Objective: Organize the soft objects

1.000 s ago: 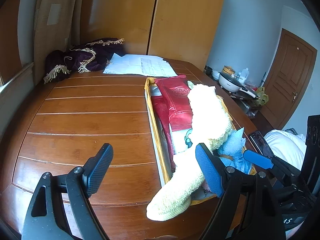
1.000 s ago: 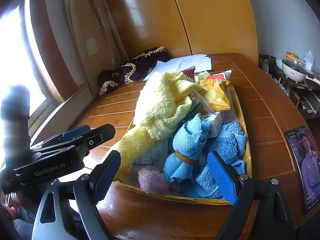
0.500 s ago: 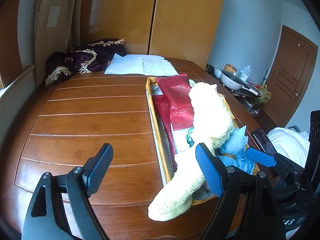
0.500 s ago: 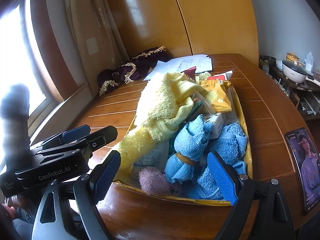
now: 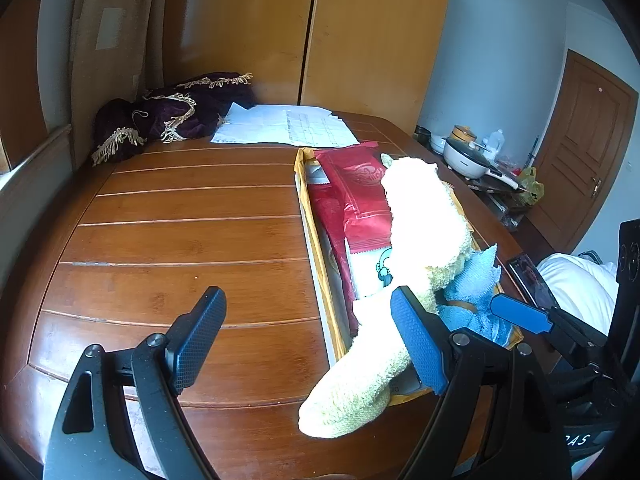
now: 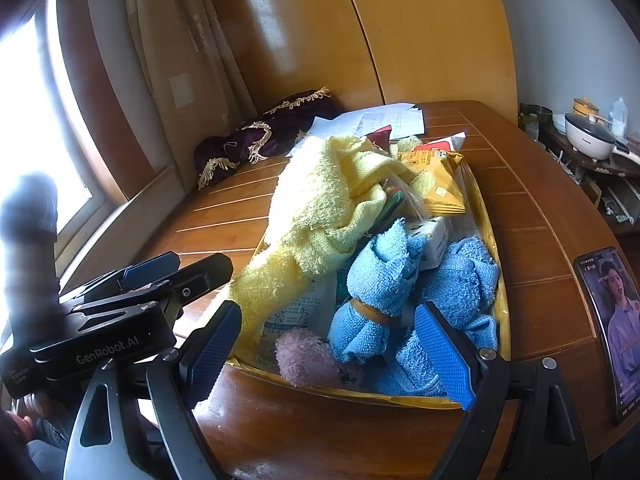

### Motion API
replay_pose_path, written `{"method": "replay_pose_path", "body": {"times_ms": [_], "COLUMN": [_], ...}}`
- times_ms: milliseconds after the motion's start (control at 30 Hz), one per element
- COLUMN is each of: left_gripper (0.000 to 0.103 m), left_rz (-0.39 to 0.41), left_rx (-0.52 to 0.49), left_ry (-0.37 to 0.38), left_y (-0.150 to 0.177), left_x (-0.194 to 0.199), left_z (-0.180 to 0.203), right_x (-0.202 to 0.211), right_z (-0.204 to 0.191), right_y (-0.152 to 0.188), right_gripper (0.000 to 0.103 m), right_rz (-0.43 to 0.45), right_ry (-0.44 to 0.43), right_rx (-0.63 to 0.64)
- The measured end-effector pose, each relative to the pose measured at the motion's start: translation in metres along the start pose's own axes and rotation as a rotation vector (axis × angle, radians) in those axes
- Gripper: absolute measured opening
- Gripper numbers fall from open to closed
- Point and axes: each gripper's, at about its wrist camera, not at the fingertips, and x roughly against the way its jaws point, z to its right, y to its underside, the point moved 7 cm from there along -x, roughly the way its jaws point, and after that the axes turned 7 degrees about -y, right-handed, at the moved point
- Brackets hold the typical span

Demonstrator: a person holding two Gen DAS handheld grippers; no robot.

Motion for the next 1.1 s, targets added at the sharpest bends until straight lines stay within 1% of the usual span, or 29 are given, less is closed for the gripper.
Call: {"method": "replay_pose_path", "body": {"times_ms": [233, 400, 800, 900, 1100], "left_gripper": [0.085, 0.085, 0.085, 0.085, 0.085], "left_rz": [-0.011, 0.002, -0.004, -0.001, 0.000], "left_rx": [0.005, 0.006, 0.003, 0.002, 0.006], "left_ry": [0.000, -0.006, -0.010, -0.011, -0.016], "left_y": [0.0015, 0.0008, 0.0014, 0.0011, 0.0013], "left_x": [-0.0031, -0.0013, -0.0025, -0.0022, -0.0030], "left_z": [-0.0003, -0.0005, -0.0001, -0.0003, -0.0009], "right_x": [0.0002, 0.0011, 0.0031, 0.0032, 0.0046], "right_z": [-0.0014, -0.0001, 0.0021, 0.0008, 0.0024], "right_y": [-0.0001, 0.0005, -0.0011, -0.0012, -0.0022], "right_gripper": [0.090, 0.090, 0.090, 0.090, 0.090], "right_rz": [0.002, 0.003, 0.009, 0.010, 0.016], "right_ry": [-0.001, 0.006, 0.008, -0.004, 0.006], "right_rx": [0.002, 0.002, -0.002, -0.003, -0.004]}}
